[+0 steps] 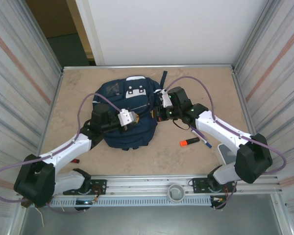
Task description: Pack the student bag
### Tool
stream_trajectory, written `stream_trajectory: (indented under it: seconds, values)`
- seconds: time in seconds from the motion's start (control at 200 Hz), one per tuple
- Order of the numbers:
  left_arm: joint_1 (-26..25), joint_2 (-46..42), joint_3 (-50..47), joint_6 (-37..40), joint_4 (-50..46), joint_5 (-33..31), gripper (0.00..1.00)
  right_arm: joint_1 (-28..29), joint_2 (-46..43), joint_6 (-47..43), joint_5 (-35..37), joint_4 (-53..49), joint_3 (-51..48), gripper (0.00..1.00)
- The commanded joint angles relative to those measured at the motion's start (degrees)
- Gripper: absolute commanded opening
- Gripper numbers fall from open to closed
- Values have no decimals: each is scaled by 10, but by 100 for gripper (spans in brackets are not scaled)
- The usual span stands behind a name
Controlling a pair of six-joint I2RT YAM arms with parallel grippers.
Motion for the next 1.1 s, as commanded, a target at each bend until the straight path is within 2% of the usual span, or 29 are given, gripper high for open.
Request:
stream_trajectory:
  seconds: [0.0,0.135,0.296,0.406,0.501,0.626,0.681,0.802,0.867,0.972,1.092]
  values:
    - [2,-18,3,-19,-20,-36,29,-8,-32,10,37,8,5,0]
    - [-58,-22,12,-4,-41,-121,49,6,-44,23,31,17,7,0]
    - [-109,-11,33,1,-56,-199,59,24,-50,33,26,24,13,0]
    - [-118,14,46,7,-52,-226,61,36,-50,40,21,32,14,0]
    - [-118,34,53,11,-43,-249,53,44,-50,48,16,42,14,0]
    - [-109,34,47,18,-30,-246,22,46,-53,39,22,36,10,0]
    - [-91,22,36,11,-23,-211,15,42,-52,25,35,24,8,0]
    - [-26,-26,-13,-22,21,-70,10,2,-40,2,56,-5,-1,0]
    - [13,-49,-40,-52,57,-19,9,-23,-28,-3,65,-13,-3,0]
    - [55,-67,-62,-73,79,7,8,-42,-9,7,47,-4,1,0]
    - [59,-59,-54,-58,51,-14,12,-29,3,15,27,16,11,0]
